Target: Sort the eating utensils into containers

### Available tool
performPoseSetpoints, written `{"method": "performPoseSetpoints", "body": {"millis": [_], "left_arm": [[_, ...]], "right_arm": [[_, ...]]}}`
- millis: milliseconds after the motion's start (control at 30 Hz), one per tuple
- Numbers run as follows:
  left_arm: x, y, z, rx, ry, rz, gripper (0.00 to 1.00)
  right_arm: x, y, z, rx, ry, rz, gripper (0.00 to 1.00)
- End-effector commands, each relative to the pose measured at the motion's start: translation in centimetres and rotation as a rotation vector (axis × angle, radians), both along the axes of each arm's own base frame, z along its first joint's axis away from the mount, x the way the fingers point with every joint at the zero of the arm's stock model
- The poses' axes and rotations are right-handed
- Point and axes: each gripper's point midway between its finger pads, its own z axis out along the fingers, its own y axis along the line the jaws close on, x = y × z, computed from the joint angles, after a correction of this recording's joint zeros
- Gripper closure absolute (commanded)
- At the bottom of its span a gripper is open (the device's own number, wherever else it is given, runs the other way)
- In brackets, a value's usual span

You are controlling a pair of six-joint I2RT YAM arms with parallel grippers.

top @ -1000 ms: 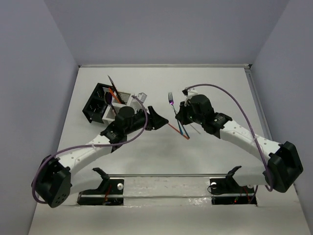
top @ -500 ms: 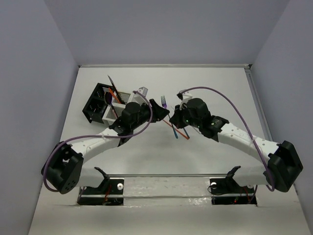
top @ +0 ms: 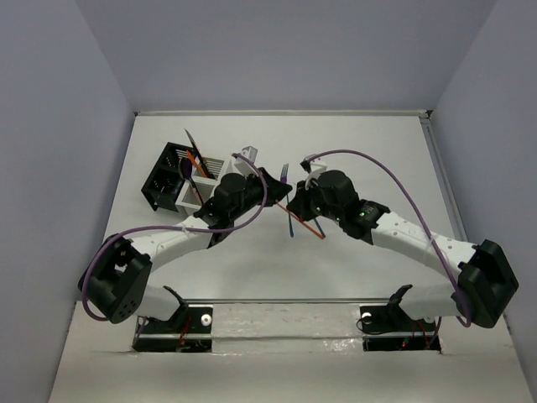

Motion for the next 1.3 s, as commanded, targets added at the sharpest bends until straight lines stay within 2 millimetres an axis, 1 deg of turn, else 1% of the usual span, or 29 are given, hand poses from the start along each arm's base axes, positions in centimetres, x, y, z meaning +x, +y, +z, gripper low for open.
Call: {"method": "performPoseSetpoints", "body": {"millis": [0, 100, 167, 200, 267, 333, 367, 400, 433, 533, 567, 600, 667, 700, 733, 767, 800, 833, 867, 933, 967, 1000, 1033, 1100, 1133, 1167, 1200, 1233, 1267], "left_arm": [[1.2, 0.3, 2.8, -0.025, -0.092, 0.032, 1.0], [1.2, 0.6, 3.0, -0.016, -0.096, 0.043, 1.0], [1.5, 1.0, 3.2, 0.0, -0.103, 0.064, 1.0], [1.6, 1.0, 3.5, 0.004, -0.111, 0.068, 1.0], [1.7, 1.2, 3.8, 0.011, -0.117, 0.077, 1.0], [2.2, 1.7, 4.4, 0.012, -0.125, 0.101, 1.0], [2.7, 2.4, 4.7, 0.016, -0.125, 0.127, 1.0], [3.0, 2.8, 5.1, 0.013, -0.131, 0.14, 1.0], [3.7, 3.8, 6.3, 0.0, -0.148, 0.167, 1.0], [4.8, 5.8, 8.1, -0.008, -0.169, 0.224, 1.0], [5.6, 7.4, 9.7, -0.012, -0.192, 0.271, 1.0], [6.1, 8.4, 11.8, -0.024, -0.227, 0.302, 1.0], [6.8, 10.5, 13.7, -0.004, -0.244, 0.356, 1.0], [8.1, 13.1, 14.6, 0.014, -0.257, 0.448, 1.0], [8.7, 14.4, 15.4, 0.034, -0.272, 0.482, 1.0], [9.1, 15.8, 17.7, 0.028, -0.306, 0.521, 1.0], [9.6, 17.1, 17.8, 0.051, -0.295, 0.551, 1.0], [10.0, 18.3, 18.5, 0.062, -0.304, 0.578, 1.0], [10.9, 20.8, 20.0, 0.074, -0.329, 0.635, 1.0], [11.2, 22.8, 21.0, 0.087, -0.334, 0.662, 1.0], [11.4, 24.8, 22.1, 0.105, -0.36, 0.708, 1.0], [11.6, 25.9, 22.4, 0.121, -0.365, 0.738, 1.0], [12.0, 27.8, 22.7, 0.151, -0.374, 0.787, 1.0], [12.6, 30.0, 21.9, 0.191, -0.355, 0.847, 1.0], [13.2, 31.5, 21.1, 0.218, -0.34, 0.88, 1.0], [13.4, 32.2, 20.6, 0.237, -0.334, 0.899, 1.0], [13.7, 33.3, 20.5, 0.254, -0.336, 0.947, 1.0], [13.9, 33.8, 20.0, 0.271, -0.331, 0.967, 1.0], [14.1, 34.7, 19.3, 0.289, -0.322, 0.991, 1.0]], "right_arm": [[0.4, 0.8, 0.9, 0.037, -0.036, 0.002, 1.0], [0.4, 0.8, 0.6, 0.036, -0.028, -0.003, 1.0], [0.3, 0.6, 0.8, 0.042, -0.03, -0.011, 0.81], [0.3, 0.5, 0.8, 0.044, -0.03, -0.016, 0.65], [0.1, 0.3, 1.3, 0.053, -0.04, -0.016, 0.5], [-0.2, 0.1, 2.5, 0.076, -0.065, -0.008, 0.38], [-0.3, 0.1, 3.1, 0.086, -0.075, -0.006, 0.36], [-0.5, -0.2, 4.0, 0.102, -0.096, -0.004, 0.35], [-0.7, -0.4, 4.3, 0.105, -0.104, -0.001, 0.33], [-1.3, -1.0, 4.8, 0.117, -0.119, -0.002, 0.32], [-1.6, -1.4, 5.2, 0.125, -0.135, 0.0, 0.32], [-1.7, -1.6, 5.1, 0.121, -0.139, -0.007, 0.32], [-1.7, -2.0, 5.0, 0.116, -0.151, -0.015, 0.32], [-1.8, -2.2, 4.7, 0.111, -0.151, -0.019, 0.32], [-1.9, -2.4, 3.8, 0.095, -0.139, -0.022, 0.32], [-1.6, -2.3, 4.4, 0.118, -0.17, -0.028, 0.32], [-1.5, -2.3, 4.3, 0.12, -0.177, -0.028, 0.32], [-1.5, -2.3, 4.2, 0.12, -0.179, -0.029, 0.32], [-1.5, -2.4, 3.9, 0.118, -0.182, -0.029, 0.32], [-1.5, -2.4, 3.8, 0.118, -0.186, -0.028, 0.32], [-1.5, -2.5, 3.6, 0.12, -0.19, -0.029, 0.32], [-1.5, -2.5, 3.6, 0.124, -0.193, -0.031, 0.32], [-1.5, -2.5, 3.4, 0.127, -0.194, -0.032, 0.32], [-1.6, -2.5, 3.3, 0.126, -0.191, -0.032, 0.32], [-1.6, -2.5, 3.2, 0.126, -0.192, -0.034, 0.32], [-1.6, -2.6, 3.2, 0.127, -0.195, -0.033, 0.32], [-1.6, -2.6, 3.2, 0.128, -0.196, -0.033, 0.32], [-1.6, -2.6, 3.2, 0.129, -0.197, -0.033, 0.32], [-1.7, -2.7, 3.3, 0.13, -0.2, -0.033, 0.32]]}}
